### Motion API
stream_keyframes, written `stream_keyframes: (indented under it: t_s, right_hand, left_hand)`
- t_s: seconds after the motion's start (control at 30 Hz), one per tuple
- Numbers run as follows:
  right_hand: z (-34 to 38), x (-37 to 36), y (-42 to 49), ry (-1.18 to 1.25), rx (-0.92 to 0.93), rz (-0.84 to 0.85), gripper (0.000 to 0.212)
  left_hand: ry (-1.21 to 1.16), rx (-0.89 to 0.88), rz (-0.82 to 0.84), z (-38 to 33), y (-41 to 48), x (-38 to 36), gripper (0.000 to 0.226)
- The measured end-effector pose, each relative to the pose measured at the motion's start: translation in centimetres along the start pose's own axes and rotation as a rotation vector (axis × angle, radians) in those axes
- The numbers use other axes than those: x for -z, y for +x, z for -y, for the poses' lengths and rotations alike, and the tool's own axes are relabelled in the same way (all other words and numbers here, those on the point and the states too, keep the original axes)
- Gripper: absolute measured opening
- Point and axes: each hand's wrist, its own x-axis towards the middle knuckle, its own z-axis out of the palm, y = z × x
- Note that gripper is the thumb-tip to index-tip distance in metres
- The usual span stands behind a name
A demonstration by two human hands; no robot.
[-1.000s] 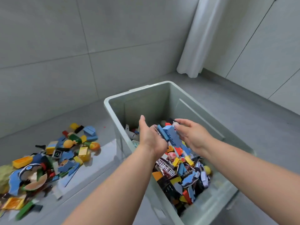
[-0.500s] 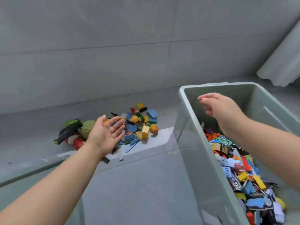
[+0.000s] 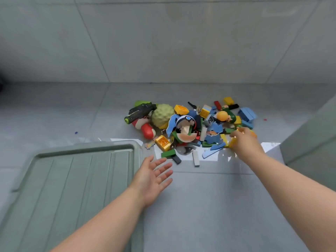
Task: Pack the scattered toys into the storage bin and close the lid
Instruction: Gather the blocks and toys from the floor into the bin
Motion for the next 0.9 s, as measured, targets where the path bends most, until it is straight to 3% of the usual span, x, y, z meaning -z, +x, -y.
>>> stream_keyframes:
  t_s: [0.1,0.17,0.3,0.37,0.47,0.53,0.6,0.7,0.77,0.83,0.9]
  right_hand:
    - [1.7,-1.7,-4.1,0.389,-0.018,-0.149,0.027]
    - [4.3,-2.4,-8.0,0.554,0.143,-0.189,0.021]
    - [9.5,-3.5,-14.4,0.562,0.529,0.039,0.026]
    - [11.1,-3.1,-14.2,0.581,0.607,0.095,0.035]
    - [12.5,-2.8,-8.6,0.504,0.399,-0.131,0.062]
    - [13.3,-3.0,-4.5,0.258,0.213,-0.027,0.089]
    - [13.4,-4.3,-2.3,0.145,0.175,0.089,0.092]
    - [12.1,-5.8,-2.3,0.243,0.205,0.011,0.079]
    - [11.3,-5.7,-3.9,0.478,0.175,-0.046,0.075]
    - [10.7,-4.8,-6.8,0.689,0.222,-0.021,0.077]
    - [11.0,-3.8,-10.0,0.738,0.398,0.112,0.078]
  left_hand:
    - [0.015,0.081,-0.052,1.5,0.5,1.4,0.041]
    - [-0.037,0.097,-0.057,1.8,0.9,1.3,0.043]
    - [-0.195,0.126,0.079,1.2,1.6,-0.1,0.048]
    - [-0.251,0.102,0.064,0.8,1.9,0.0,0.043]
    - [-0.254,0.025,-0.005,0.5,2.1,1.0,0.040]
    - [-0.258,0.015,-0.019,0.3,2.0,1.9,0.035]
    - [-0.270,0.008,0.009,0.2,1.9,2.8,0.042]
    - [-0.256,-0.013,0.046,0.1,1.8,3.5,0.048]
    - [-0.232,-0.016,0.038,0.0,1.8,3.8,0.051]
    - [-0.165,-0.016,0.037,0.0,1.7,3.8,0.060]
    - [-0.034,-0.023,0.094,-0.1,1.4,4.2,0.079]
